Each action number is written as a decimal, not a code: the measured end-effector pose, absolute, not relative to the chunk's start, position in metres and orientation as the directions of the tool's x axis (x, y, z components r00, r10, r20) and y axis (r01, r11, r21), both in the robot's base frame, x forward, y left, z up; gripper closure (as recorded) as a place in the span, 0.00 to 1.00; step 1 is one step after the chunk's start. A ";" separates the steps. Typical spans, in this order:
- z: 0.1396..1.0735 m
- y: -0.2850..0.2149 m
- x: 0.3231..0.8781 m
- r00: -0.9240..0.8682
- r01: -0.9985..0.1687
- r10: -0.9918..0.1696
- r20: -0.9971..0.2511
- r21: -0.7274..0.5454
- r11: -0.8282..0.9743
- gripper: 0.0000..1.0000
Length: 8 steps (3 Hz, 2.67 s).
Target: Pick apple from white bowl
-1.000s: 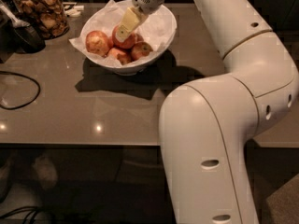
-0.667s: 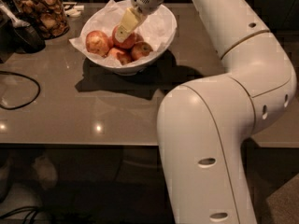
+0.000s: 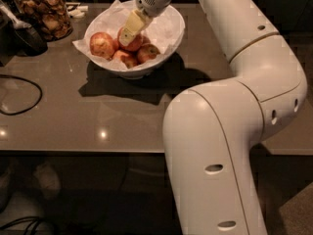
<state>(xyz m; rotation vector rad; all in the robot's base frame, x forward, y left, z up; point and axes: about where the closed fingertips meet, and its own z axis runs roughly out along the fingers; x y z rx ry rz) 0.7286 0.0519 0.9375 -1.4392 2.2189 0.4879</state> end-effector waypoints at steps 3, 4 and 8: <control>0.931 0.055 0.726 -0.369 -0.916 -0.754 -0.543 0.077 0.393 0.41; 0.926 0.057 0.725 -0.362 -0.921 -0.754 -0.549 0.087 0.379 0.60; 0.928 0.060 0.723 -0.341 -0.931 -0.763 -0.549 0.086 0.354 1.00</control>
Offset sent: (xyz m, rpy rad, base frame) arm -0.0106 -0.0042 -0.0016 0.0010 0.0464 0.0056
